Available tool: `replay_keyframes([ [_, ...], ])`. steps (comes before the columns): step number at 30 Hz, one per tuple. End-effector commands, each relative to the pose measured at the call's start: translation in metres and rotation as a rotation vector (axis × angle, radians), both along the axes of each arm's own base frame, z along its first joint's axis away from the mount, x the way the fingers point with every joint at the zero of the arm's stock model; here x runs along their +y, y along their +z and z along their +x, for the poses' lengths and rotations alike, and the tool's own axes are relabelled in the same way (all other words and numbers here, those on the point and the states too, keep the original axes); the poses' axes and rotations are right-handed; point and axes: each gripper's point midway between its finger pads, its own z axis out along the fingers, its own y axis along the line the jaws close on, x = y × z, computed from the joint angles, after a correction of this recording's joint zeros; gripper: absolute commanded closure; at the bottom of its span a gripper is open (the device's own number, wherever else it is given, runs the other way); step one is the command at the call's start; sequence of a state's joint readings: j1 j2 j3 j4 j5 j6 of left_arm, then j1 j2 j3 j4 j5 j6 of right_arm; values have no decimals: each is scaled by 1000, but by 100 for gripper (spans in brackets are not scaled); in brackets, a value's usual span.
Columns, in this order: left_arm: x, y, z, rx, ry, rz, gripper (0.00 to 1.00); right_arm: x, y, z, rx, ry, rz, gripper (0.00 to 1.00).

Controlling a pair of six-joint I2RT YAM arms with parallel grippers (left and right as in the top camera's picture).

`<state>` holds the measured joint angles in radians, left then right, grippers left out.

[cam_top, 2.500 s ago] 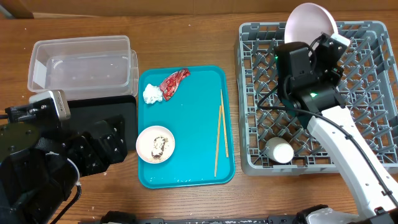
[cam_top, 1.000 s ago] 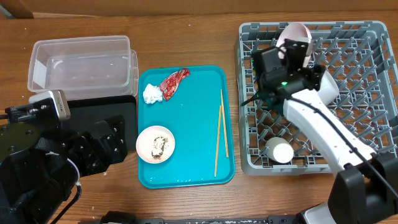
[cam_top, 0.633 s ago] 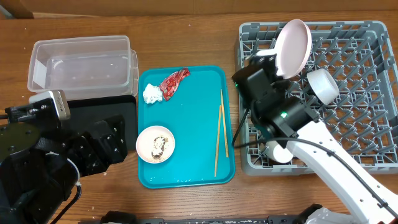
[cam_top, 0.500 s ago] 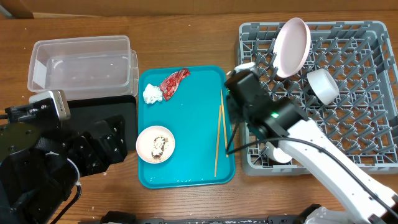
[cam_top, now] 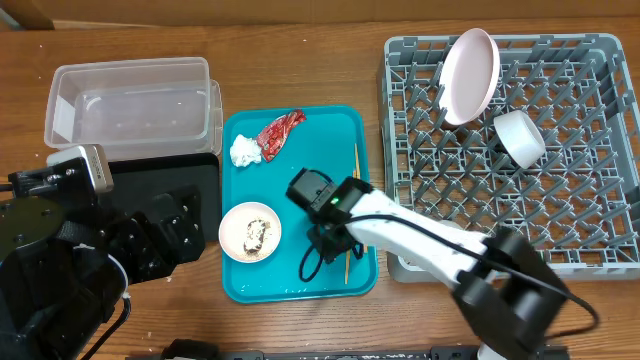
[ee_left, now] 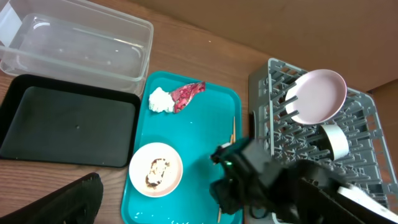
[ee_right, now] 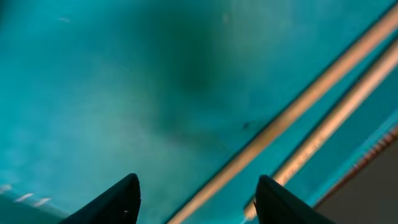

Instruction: Sort waste into correct bins and load items into the dishwasher

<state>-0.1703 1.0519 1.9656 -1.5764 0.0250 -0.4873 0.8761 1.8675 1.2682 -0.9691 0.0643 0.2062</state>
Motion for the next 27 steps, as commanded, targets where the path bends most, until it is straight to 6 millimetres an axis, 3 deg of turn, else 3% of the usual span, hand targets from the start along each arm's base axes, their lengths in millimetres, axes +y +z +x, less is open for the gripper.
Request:
replay_keyframes([
  [1,0,2,0,-9,-4,5,0,-9,-13,12,-26,41,-62,39],
  [15,0,2,0,-9,-4,5,0,-5,-21,26,-73,108,-74,40],
  [22,0,2,0,-9,-4,5,0,-9,-22,33,-82,73,-73,39],
  [27,0,2,0,-8,-4,5,0,-21,-21,41,-99,-43,-92,44],
])
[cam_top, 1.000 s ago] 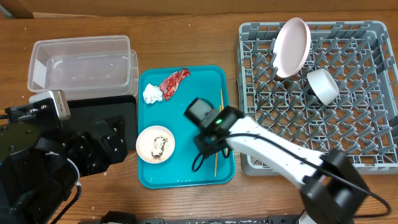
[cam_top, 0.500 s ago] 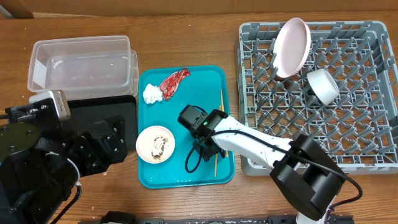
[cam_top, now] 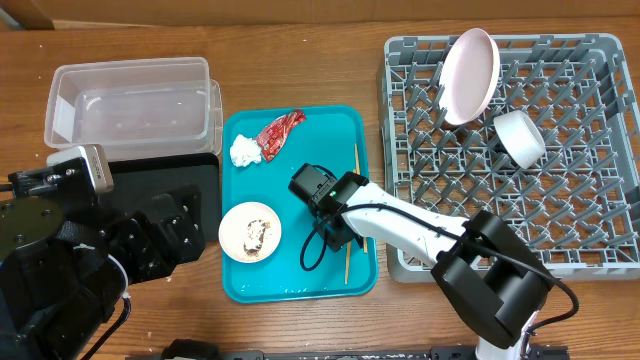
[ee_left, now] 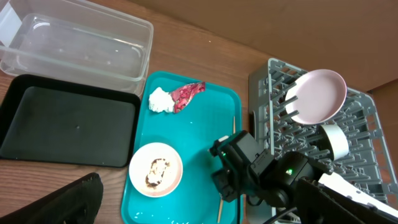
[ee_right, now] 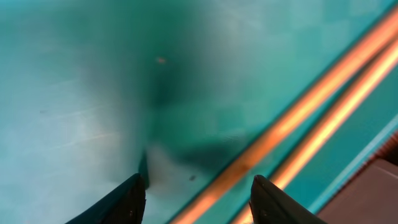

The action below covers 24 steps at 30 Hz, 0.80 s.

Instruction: Sort waste into correct bins and load items into the dishwasher

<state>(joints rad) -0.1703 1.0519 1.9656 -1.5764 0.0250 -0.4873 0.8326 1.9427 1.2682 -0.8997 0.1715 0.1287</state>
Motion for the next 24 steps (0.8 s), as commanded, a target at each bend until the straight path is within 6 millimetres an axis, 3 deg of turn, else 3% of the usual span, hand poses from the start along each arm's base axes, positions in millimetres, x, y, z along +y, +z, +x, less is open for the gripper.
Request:
replay_keyframes([
  [1,0,2,0,-8,-4,5,0,-6,1,10,-18,-71,3,44],
  [11,0,2,1,-6,-4,5,0,-6,-1,12,67,-46,83,44],
  [15,0,2,1,-6,-4,5,0,1,-2,4,113,56,118,45],
  [21,0,1,2,-4,-4,6,0,3,-2,3,114,62,121,65],
  [24,0,1,2,-4,-4,6,0,2,-2,3,114,62,120,86],
])
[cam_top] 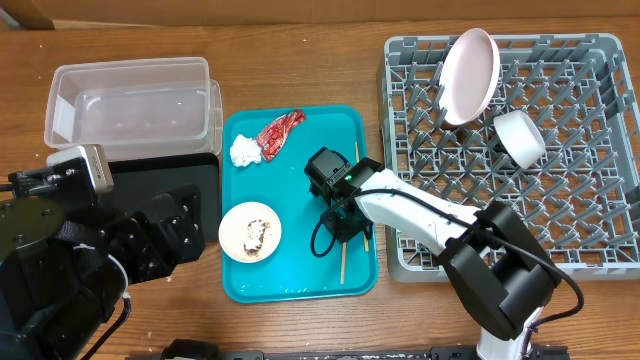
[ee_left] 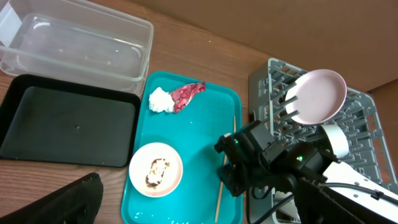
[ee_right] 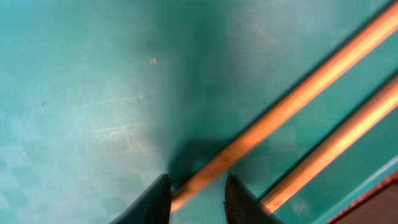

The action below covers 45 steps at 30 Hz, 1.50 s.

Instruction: Sort waste into correct bins and load items into the dishwasher

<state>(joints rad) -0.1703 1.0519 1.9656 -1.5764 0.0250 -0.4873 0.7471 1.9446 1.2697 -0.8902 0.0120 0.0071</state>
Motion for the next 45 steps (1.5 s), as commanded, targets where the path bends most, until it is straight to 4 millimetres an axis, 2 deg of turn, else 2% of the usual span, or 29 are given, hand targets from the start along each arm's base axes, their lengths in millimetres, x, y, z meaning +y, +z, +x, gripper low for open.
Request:
replay_keyframes([
  [1,0,1,2,-4,-4,6,0,4,0,0,6,17,14,86],
  [3,0,1,2,-4,-4,6,0,3,1,-1,7,13,12,86],
  [5,0,1,2,-4,-4,6,0,3,4,0,11,-18,10,94],
  [8,0,1,2,-4,-4,6,0,6,15,5,0,-33,21,96],
  [11,0,1,2,-4,-4,6,0,14,36,14,-38,-34,57,96],
  [16,0,1,2,-4,-4,6,0,30,83,31,-127,-33,142,96],
  [19,0,1,2,-4,-4,6,0,31,106,37,-167,-48,159,96],
  [25,0,1,2,-4,-4,6,0,9,147,62,-336,-222,100,96],
  [26,0,1,2,-4,-4,6,0,4,164,66,-379,-298,126,96],
  [28,0,1,2,-4,-4,6,0,-2,180,70,-407,-364,162,96],
  [33,0,1,2,-4,-4,6,0,-40,210,82,-479,-550,192,96],
  [36,0,1,2,-4,-4,6,0,-73,211,88,-471,-624,154,96],
  [38,0,1,2,-4,-4,6,0,-104,205,93,-449,-665,96,96],
  [40,0,1,2,-4,-4,6,0,-123,196,95,-401,-627,64,96],
  [41,0,1,2,-4,-4,6,0,-125,190,95,-358,-591,83,96],
  [45,0,1,2,-4,-4,6,0,-110,164,88,-174,-486,232,96],
])
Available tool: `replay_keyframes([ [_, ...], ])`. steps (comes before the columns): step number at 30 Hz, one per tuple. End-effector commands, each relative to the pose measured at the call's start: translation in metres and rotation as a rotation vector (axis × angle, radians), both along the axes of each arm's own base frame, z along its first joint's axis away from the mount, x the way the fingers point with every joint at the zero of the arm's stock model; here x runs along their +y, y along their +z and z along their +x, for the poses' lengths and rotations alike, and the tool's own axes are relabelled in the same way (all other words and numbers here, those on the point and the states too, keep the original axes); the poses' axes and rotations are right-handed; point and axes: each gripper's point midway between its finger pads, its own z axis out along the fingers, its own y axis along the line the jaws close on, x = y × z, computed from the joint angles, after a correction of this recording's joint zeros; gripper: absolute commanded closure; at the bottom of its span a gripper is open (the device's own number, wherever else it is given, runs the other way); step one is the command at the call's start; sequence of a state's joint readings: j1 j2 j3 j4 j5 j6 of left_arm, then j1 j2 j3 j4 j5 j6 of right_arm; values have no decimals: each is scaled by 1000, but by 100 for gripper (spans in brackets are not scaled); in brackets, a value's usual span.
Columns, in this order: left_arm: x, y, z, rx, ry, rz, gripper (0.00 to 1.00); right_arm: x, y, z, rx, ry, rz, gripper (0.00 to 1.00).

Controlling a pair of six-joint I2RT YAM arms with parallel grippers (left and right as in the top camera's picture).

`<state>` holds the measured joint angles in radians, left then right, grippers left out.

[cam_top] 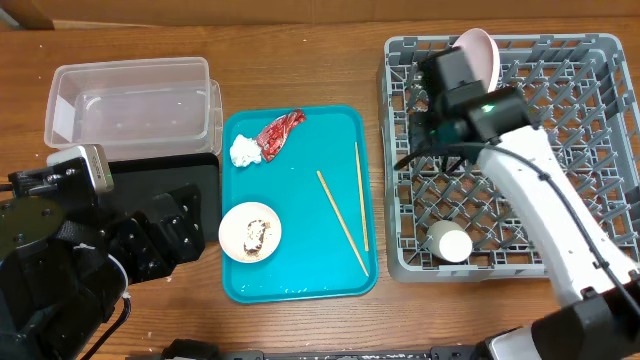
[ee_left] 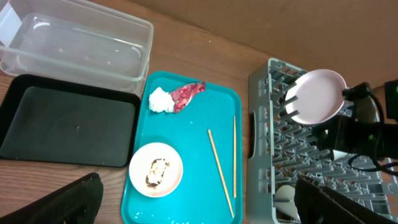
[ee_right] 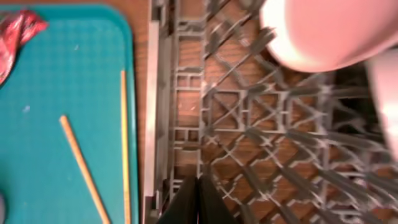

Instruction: Sort waste into correct bins and load items into the dishwasher

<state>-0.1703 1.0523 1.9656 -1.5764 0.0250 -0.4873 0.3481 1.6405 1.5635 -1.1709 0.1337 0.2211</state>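
Observation:
Two wooden chopsticks lie on the teal tray (cam_top: 300, 275): one diagonal (cam_top: 341, 222), one straight (cam_top: 360, 195) along the right rim. A small plate with food scraps (cam_top: 250, 232), a red wrapper (cam_top: 280, 130) and a white tissue (cam_top: 244, 151) also rest there. My right gripper (ee_right: 199, 200) is shut and empty above the left part of the grey dish rack (cam_top: 570, 210), near the pink plate (ee_right: 323, 31). High over the scene, my left gripper (ee_left: 199, 183) is open and empty.
A clear plastic bin (cam_top: 130, 68) stands at the back left, with a black bin (cam_top: 190, 180) in front of it, partly under my left arm. One white cup (cam_top: 450, 242) sits in the rack's front left corner, another (ee_right: 387, 93) below the pink plate.
My right gripper was down on the tray, nearly shut around a chopstick. Now it is shut and empty over the rack's left side. That chopstick lies diagonally on the tray.
First my right gripper was open, low on the tray beside the two chopsticks, then still open a little nearer them. Later its fingers stood close around one chopstick. Now the arm is over the rack and both chopsticks lie on the tray. The left arm stayed still.

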Motion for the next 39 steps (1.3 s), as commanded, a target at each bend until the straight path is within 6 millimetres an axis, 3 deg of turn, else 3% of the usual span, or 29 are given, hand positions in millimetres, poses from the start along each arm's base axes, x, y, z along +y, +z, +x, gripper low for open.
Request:
replay_keyframes([
  [1,0,1,2,-4,-4,6,0,25,-39,-13,143,178,130,96],
  [4,0,1,2,-4,-4,6,0,22,-73,-16,203,173,97,96],
  [8,0,1,2,-4,-4,6,0,24,-96,-15,239,174,81,96],
  [22,0,1,2,-4,-4,6,0,23,-92,-5,191,170,69,96],
  [24,0,1,2,-4,-4,6,0,22,-83,-7,176,160,77,96],
  [27,0,1,2,-4,-4,6,0,27,-54,-11,111,173,95,96],
  [30,0,1,2,-4,-4,6,0,45,-20,-23,22,235,119,96],
  [33,0,1,2,-4,-4,6,0,80,7,-47,-44,354,144,96],
  [35,0,1,2,-4,-4,6,0,104,9,-64,-45,445,143,95],
  [39,0,1,2,-4,-4,6,0,152,-25,-98,27,608,104,76],
])
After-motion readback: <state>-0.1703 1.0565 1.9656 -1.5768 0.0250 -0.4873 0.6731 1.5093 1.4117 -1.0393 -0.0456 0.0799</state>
